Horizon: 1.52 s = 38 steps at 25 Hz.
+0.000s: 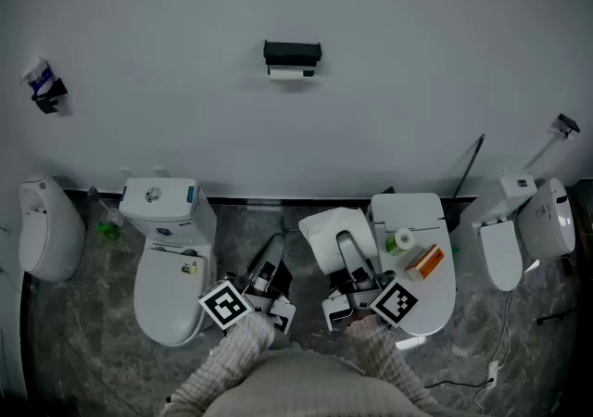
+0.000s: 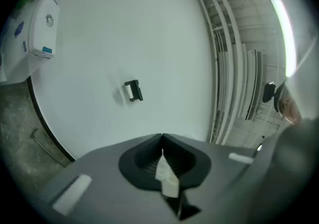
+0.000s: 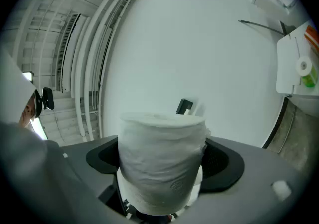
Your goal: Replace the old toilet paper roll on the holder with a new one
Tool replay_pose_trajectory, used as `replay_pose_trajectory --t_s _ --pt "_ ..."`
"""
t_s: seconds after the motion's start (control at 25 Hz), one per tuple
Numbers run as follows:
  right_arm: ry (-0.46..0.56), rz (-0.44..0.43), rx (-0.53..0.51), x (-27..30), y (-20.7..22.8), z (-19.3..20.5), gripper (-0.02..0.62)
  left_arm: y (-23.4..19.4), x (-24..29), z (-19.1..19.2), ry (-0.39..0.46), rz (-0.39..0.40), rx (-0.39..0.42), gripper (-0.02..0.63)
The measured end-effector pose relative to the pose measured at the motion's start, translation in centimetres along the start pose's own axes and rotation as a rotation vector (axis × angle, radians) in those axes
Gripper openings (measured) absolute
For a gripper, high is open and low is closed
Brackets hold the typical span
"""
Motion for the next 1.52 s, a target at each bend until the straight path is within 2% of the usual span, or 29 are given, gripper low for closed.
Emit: replay_pose_trajectory --t_s 0.08,0.2,0.4,0.6,0.72,0.8,0.96,1.2,1.52 --pt "-0.005 -0.007 -0.013 0.7 0.5 -0.4 0.449 -1.1 0.8 0.3 -0.011 -0.009 -0.029 -0.003" --pt "-0.016 -0.021 -0.025 2.2 1.4 -1.0 0.449 -2.1 2.4 -0.7 0.007 0.001 -0.002 -0.003" --pt "-0.029 -0.005 -0.036 6.6 3.7 -2.1 0.449 -6.1 5.8 -2.1 0.008 -0.005 -0.057 -0.003" --pt "0.047 -0.046 -0.015 12.6 5.9 -5.0 0.449 -9.6 11.5 -5.3 0.002 0.037 -0.070 -0.005" --pt "0.077 -0.056 -0.035 16.8 6.5 -7.0 0.449 -11.6 15.0 -8.3 -0.009 0.042 -0.013 -0.005" --pt "0.088 -0.048 -0.042 19.6 7.1 -8.1 0.449 -13.0 17.3 -10.1 -0.024 0.040 0.027 -0.003" --pt "0.116 -0.032 -0.054 24.2 8.7 -9.9 0.449 -15.3 21.8 -12.8 -0.031 0.065 0.029 -0.003" --pt "0.162 0.018 -0.032 28.2 11.5 -11.7 0.449 -18.3 26.7 -14.8 -0.062 0.088 0.008 -0.003" --pt "0.160 0.057 -0.018 30.2 13.4 -13.1 0.449 -20.6 29.3 -15.0 -0.067 0.076 -0.057 -0.003"
Point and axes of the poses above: the fingertips, and each gripper's own axes: x forward along the fingers, y to its right, z out of its underside, the point moved 5 cm from there along -x, backward along the fingers, and after that the axes turned 7 degrees about x, right-handed, at the moved point
